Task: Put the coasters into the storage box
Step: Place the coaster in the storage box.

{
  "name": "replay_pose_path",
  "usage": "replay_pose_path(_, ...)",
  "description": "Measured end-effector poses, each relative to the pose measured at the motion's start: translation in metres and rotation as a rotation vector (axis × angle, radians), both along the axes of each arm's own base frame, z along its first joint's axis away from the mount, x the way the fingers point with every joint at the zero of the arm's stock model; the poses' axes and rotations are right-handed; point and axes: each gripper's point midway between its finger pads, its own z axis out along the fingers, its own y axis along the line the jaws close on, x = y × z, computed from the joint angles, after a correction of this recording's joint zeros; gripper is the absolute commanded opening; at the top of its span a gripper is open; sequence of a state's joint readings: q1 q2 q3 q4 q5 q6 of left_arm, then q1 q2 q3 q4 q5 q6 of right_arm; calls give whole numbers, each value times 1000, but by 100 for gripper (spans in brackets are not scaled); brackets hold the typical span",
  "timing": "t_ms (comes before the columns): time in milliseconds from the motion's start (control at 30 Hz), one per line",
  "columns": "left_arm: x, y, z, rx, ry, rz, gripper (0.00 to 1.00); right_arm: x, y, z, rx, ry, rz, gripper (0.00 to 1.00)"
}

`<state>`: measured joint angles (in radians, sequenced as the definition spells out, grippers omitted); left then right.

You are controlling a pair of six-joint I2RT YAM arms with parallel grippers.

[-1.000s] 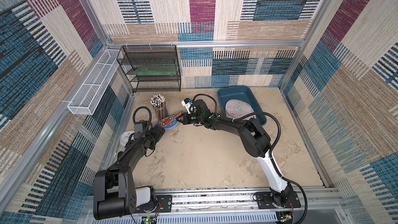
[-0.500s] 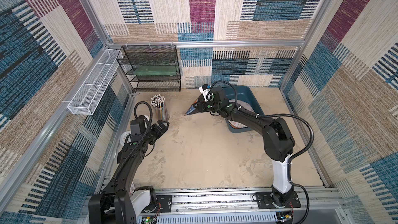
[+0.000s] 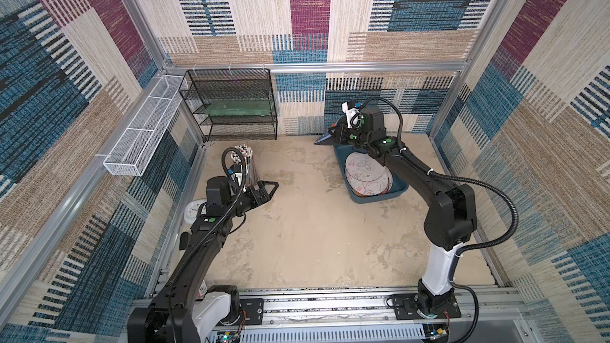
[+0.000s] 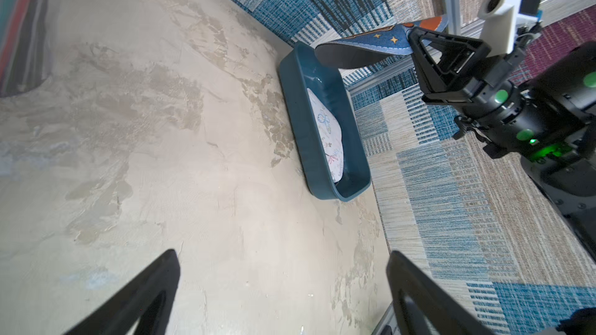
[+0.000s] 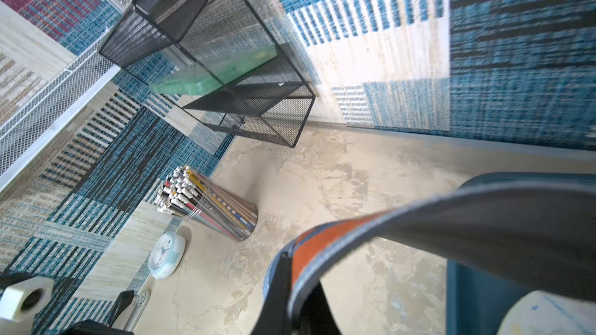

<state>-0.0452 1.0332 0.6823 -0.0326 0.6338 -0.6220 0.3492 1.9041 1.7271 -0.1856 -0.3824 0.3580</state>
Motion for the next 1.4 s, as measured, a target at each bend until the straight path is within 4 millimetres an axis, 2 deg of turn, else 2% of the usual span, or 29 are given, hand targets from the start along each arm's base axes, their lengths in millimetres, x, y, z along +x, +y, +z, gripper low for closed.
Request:
replay_pose_path(233, -2, 0, 8, 14, -38, -2, 99, 30, -63, 0, -13, -6, -127, 0)
replay_pose_path(333, -1, 1, 6, 23, -44, 8, 99, 40, -81, -11, -19, 0, -156, 0)
replay_pose_path(400, -1, 1, 5, 24, -48, 10, 99, 46, -92, -31, -25, 31, -171, 0)
replay_pose_path(500, -1, 1, 1, 25, -47, 12, 99, 43, -107, -81, -41, 127, -187, 0)
replay_pose_path(533, -1, 2, 0, 27, -45, 15, 99, 37, -112, -102, -50, 173, -191, 0)
replay_pose_path(633, 1, 2, -1, 28, -46, 17, 99, 16, -120, -150, -58, 291, -208, 0)
replay_pose_path(700, 3, 3, -4, 34, -38, 24, 99, -1, -119, -170, -67, 344, -204, 1)
replay_pose_path(767, 4, 4, -6, 37, -32, 26, 99, -15, -121, -181, -71, 375, -210, 4)
replay_pose_path(967, 6, 3, -5, 48, -67, 17, 99, -47, -128, -202, -94, 454, -243, 35)
replay_pose_path(1033, 5, 2, -6, 56, -77, 10, 99, -54, -132, -205, -105, 475, -264, 48)
replay_pose_path(1300, 9, 6, -5, 139, -113, 8, 99, -70, -152, -199, -155, 484, -334, 99)
replay_pose_path(1333, 11, 9, -6, 156, -109, 22, 99, -72, -155, -195, -159, 477, -345, 95)
replay_pose_path(1400, 13, 13, -11, 180, -91, 38, 99, -75, -158, -186, -169, 451, -349, 95)
